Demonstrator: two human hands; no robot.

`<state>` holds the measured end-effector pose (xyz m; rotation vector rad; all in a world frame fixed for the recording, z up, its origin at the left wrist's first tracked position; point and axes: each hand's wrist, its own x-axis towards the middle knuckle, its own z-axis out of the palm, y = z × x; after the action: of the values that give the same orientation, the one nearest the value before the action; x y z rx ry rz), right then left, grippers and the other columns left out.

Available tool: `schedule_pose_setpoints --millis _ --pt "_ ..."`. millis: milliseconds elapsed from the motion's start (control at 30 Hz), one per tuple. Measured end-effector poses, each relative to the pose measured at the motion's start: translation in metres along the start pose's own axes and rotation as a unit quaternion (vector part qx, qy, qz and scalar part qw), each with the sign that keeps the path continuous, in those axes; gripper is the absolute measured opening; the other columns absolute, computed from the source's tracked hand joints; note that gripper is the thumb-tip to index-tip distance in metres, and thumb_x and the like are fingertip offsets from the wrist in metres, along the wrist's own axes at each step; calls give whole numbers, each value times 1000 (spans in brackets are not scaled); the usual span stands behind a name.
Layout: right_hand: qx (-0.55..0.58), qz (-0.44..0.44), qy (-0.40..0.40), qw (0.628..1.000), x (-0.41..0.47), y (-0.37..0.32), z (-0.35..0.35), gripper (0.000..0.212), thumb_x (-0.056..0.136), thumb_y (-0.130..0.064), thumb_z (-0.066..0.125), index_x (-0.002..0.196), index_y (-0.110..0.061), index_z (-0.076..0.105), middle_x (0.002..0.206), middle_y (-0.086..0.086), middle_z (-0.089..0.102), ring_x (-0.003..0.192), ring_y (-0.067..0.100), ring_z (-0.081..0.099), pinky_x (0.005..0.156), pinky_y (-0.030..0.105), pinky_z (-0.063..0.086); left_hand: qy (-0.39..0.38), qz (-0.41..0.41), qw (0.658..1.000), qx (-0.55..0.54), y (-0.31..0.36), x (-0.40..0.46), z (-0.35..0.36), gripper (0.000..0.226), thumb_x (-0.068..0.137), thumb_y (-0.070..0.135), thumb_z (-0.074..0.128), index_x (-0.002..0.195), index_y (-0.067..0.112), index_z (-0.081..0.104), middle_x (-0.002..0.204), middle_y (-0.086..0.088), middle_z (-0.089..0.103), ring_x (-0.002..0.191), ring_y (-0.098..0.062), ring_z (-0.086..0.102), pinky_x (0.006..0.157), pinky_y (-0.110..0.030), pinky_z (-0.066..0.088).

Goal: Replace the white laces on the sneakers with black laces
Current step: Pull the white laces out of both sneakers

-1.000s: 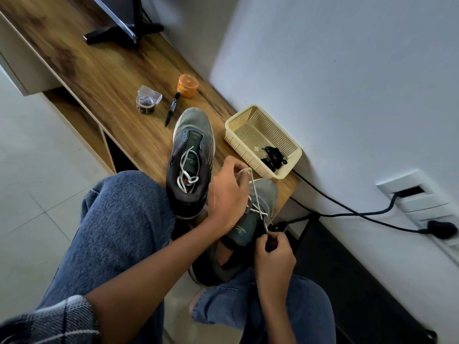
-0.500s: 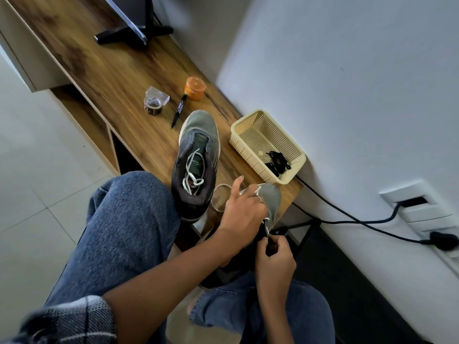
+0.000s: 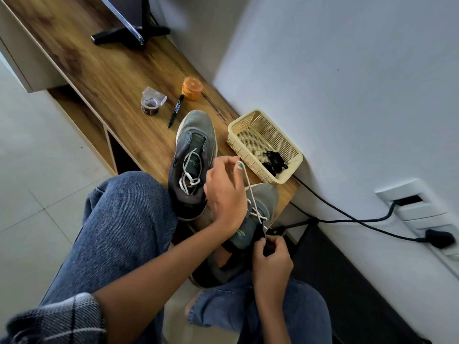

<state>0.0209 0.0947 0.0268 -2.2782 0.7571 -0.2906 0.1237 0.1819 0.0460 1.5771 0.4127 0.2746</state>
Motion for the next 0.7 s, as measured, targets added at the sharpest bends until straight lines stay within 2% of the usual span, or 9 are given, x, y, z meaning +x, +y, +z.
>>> schedule_pose_setpoints --millis 67,100,133,200,267,367,467,600,700 --pt "-2 3 1 1000 0 0 0 8 90 -10 56 85 -9 62 70 -3 60 66 3 55 53 13 38 -39 84 988 127 -1 -3 0 30 88 14 57 112 31 51 125 12 55 126 -13 38 108 -43 27" --pt "-4 5 0 1000 0 0 0 8 90 -10 56 85 -9 62 70 -3 60 66 3 55 52 13 38 -70 135 971 183 -3 -4 0 40 81 12 59 117 29 52 136 11 49 135 -17 28 109 -46 19" --pt "-6 5 -2 1000 1 0 0 8 91 -11 56 85 -9 61 70 -2 60 66 4 55 52 14 38 -106 191 949 228 -5 -5 0 45 76 12 61 117 28 55 143 9 43 139 -21 22 110 -47 14" --pt "-13 6 -4 1000 1 1 0 8 91 -12 56 85 -8 61 70 -1 60 65 6 55 53 18 38 -195 289 889 297 -12 -8 0 37 69 19 65 105 28 64 146 5 44 143 -26 19 111 -49 5" --pt "-18 4 -4 1000 1 1 1 8 91 -12 57 86 -7 61 70 -1 59 65 7 55 53 20 39 -279 321 829 364 -14 -10 -3 23 73 27 65 96 28 69 146 5 44 146 -27 13 111 -49 -7" --pt "-12 0 -3 1000 0 0 1 6 91 -11 58 86 -9 61 71 -2 60 66 5 55 54 16 38 -354 292 770 444 -14 -12 -5 22 84 31 60 104 27 68 153 5 33 148 -23 -1 109 -49 -16" --pt "-9 -1 -8 1000 0 0 1 6 91 -10 57 86 -10 61 71 -2 59 66 5 54 53 15 38 -340 282 762 474 -12 -11 -3 15 90 25 58 102 24 67 147 5 42 147 -21 7 109 -48 -14" --pt "-7 2 -2 1000 0 -1 2 6 90 -10 57 86 -9 61 71 2 60 65 9 55 53 16 38 -314 266 771 485 -13 -14 -2 8 89 22 59 94 24 65 110 5 66 137 -19 30 109 -49 -12" --pt "-7 -6 9 1000 1 -2 4 7 90 -9 57 84 -10 60 69 1 59 64 10 55 53 18 38 -302 237 792 475 -16 -20 1 13 88 17 57 100 19 61 105 1 64 122 -22 45 114 -56 4"
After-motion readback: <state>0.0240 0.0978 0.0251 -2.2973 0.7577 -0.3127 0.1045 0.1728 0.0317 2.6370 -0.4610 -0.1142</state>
